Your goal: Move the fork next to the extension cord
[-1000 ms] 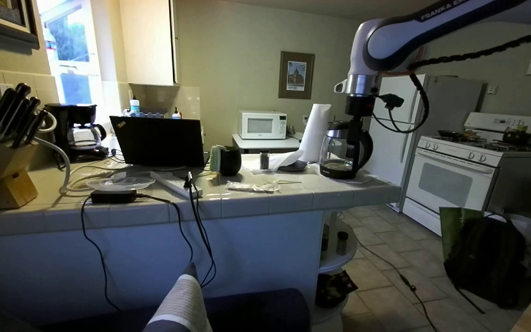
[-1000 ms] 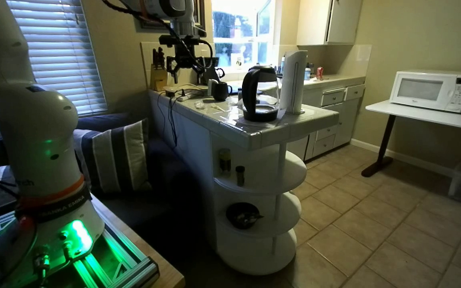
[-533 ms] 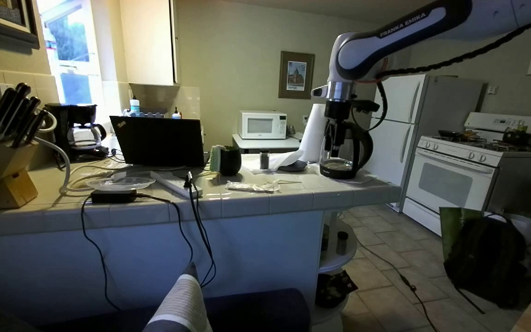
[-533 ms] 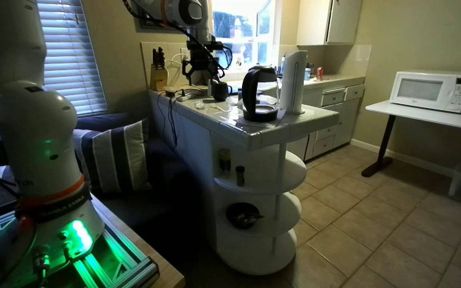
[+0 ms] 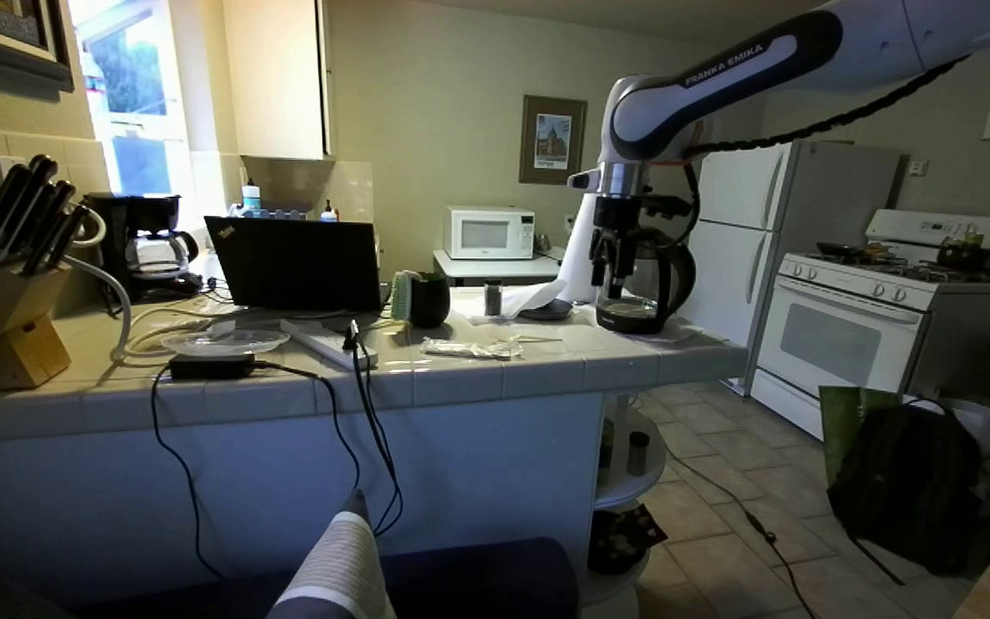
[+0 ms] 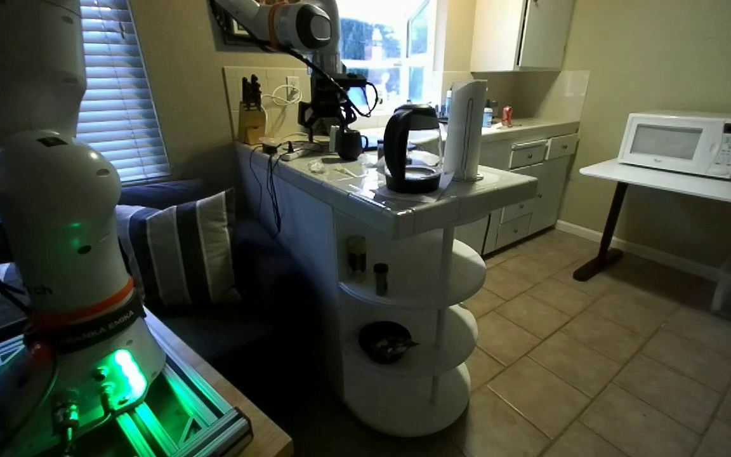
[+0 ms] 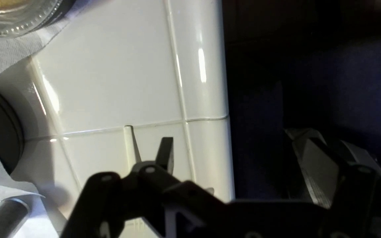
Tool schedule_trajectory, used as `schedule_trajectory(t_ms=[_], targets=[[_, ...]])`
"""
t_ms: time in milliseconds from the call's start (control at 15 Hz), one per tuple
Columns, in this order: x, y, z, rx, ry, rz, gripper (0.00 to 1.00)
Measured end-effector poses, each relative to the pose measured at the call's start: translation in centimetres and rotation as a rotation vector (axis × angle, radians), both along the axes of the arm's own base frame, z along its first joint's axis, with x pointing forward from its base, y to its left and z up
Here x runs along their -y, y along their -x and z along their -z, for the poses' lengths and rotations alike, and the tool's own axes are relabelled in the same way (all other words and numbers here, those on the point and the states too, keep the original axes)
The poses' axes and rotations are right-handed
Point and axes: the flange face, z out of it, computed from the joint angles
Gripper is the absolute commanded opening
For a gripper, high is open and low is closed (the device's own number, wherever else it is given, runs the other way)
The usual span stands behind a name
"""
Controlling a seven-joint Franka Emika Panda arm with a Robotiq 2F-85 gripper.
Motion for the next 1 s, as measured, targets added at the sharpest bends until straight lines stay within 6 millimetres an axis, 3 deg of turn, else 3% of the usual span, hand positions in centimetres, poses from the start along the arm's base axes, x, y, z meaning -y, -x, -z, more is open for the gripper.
schedule_trajectory(t_ms=[533, 1000], targets=[[-0.6, -0.4, 0.2, 0.005, -0.013, -0.012, 1.0], [-2.2, -4.1, 4.3, 0.074, -0.051, -0.057, 1.0]])
